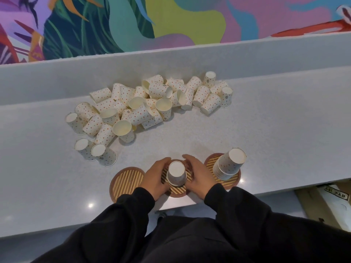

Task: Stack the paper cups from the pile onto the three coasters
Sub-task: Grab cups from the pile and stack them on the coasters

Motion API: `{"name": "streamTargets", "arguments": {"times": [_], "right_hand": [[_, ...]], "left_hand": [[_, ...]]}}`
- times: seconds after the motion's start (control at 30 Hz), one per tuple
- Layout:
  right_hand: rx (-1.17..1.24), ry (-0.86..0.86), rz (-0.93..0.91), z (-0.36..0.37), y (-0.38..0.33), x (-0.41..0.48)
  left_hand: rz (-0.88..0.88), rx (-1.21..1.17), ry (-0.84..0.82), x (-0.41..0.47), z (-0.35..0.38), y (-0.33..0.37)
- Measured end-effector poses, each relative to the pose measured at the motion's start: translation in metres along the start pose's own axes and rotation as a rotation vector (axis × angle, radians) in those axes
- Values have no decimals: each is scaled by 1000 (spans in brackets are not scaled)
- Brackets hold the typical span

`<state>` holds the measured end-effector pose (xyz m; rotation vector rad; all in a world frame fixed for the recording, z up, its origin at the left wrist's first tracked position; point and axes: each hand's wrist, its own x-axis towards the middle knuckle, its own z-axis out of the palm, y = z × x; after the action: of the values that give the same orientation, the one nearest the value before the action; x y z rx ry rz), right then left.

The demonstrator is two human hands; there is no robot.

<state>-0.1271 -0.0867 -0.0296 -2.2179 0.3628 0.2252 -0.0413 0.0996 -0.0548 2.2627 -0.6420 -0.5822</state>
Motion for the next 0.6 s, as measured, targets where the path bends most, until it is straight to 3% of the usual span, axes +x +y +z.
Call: {"name": "streamTargets", "arguments": {"times": [0.1,0.23,0.33,0.43,0.6], "right_hand": [[-17,11,-75,-34,-41,-3],[90,174,-247,-61,-111,10],[299,190,-278,-38,-155,39],[433,127,-177,12,-175,77],[-78,73,-230,76,-178,133]], "left_hand": [[-1,-50,85,-4,-34,-5],[26,-137,296,-5,-102,-19],[-11,-126,519,-4,-150,-40],[-99,-22,605,-4,-180,-76],[-139,120,436,-5,-173,-112]]}}
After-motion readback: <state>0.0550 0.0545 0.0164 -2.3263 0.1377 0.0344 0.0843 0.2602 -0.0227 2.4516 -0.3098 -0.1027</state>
